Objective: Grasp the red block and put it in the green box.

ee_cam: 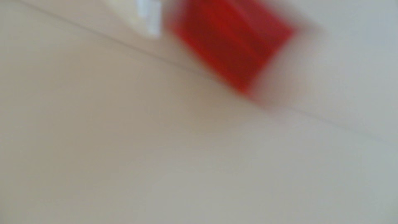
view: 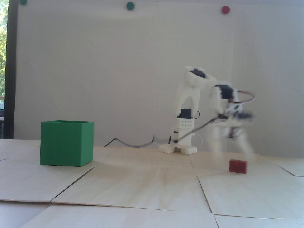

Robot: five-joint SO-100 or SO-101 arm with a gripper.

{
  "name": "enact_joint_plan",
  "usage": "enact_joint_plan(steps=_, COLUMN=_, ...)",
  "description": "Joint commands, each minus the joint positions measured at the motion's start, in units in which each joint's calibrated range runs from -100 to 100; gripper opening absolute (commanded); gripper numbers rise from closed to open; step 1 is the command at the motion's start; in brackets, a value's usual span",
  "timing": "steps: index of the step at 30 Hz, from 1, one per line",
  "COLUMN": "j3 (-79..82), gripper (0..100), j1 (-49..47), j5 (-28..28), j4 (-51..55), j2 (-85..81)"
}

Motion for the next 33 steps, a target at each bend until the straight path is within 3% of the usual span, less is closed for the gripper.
enact_joint_plan(steps=1, j3=-2.67, gripper=39, j1=2.4, j5=0.39, j4=-0.74, j2=-1.8)
enact_joint_plan(steps=15, j3=-2.67, gripper=39, j1=2.88, j5=0.44, j4=-1.5, j2=-1.01)
enact_joint_plan(steps=33, j3=-2.67, gripper=39, j1=-5.97, j5=1.43, j4=-1.5, j2=-1.56)
